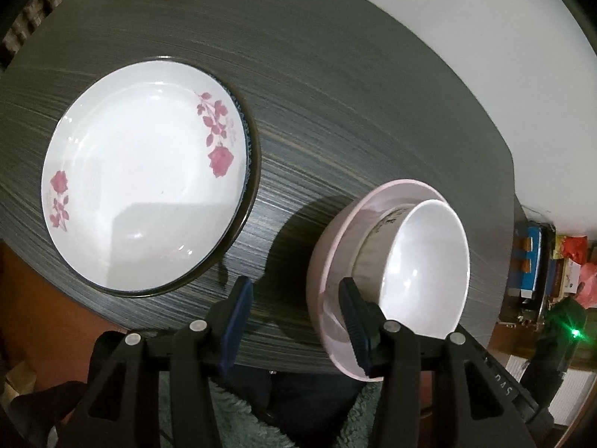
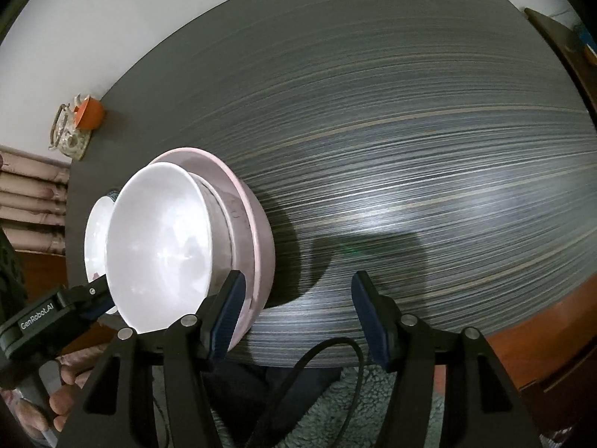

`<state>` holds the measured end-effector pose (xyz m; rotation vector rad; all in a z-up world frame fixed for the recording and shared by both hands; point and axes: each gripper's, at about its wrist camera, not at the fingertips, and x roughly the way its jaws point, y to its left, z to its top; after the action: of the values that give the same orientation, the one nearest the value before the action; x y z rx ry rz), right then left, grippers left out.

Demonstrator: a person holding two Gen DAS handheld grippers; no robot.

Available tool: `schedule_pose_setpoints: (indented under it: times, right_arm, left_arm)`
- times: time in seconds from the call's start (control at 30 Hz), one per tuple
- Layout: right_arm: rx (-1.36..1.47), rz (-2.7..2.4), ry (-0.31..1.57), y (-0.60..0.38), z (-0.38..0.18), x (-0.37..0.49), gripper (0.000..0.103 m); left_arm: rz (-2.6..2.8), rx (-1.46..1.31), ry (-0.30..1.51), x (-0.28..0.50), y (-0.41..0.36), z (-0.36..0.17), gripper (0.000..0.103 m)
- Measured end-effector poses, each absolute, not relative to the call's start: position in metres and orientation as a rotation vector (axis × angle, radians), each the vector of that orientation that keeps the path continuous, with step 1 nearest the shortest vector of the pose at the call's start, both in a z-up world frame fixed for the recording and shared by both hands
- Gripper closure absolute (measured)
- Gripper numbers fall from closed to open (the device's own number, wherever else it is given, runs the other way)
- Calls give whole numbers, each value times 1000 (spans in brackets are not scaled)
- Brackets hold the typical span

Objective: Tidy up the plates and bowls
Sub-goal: 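Grip the pink-rimmed bowl rim and lift the bowl stack with the left tool, then carry the bowl stack over the plate stack with the left tool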

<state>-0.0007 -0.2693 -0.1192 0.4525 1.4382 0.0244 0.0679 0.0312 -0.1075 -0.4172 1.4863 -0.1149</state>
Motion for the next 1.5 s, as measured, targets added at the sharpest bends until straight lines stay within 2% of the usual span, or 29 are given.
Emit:
schedule_pose_setpoints:
  times: [0.4, 0.47, 0.53, 0.67, 0.8, 0.87, 1.1, 1.33, 1.5]
  right_arm:
    - [441, -4, 1449, -268, -128, 9, 48]
    - [441, -2, 1453, -267, -130, 11, 51]
    - [438, -2, 1456, -267, -132, 15, 52]
    - [449, 1, 1457, -268, -135, 16, 59]
    - [463, 5, 1462, -267, -137, 18, 61]
    - [460, 9, 1459, -265, -135, 19, 66]
    - [468, 17, 1453, -258, -132, 21, 77]
    - [438, 28, 1439, -246, -128, 23, 91]
    - [378, 21, 1428, -238, -124, 25, 92]
  left_arm:
    - [-87, -397, 1511, 79, 19, -121, 56]
    - [-89, -395, 1512, 79, 17, -123, 59]
    - [-102, -411, 1524, 80, 15, -127, 66]
    - [-119, -418, 1527, 81, 11, -129, 70]
    - [-134, -429, 1524, 80, 7, -130, 79]
    - [-138, -422, 1518, 80, 5, -129, 81]
    - [-147, -390, 1507, 79, 1, -125, 87]
    - [-147, -342, 1473, 72, -4, -122, 87]
    - [-153, -285, 1427, 69, -11, -118, 87]
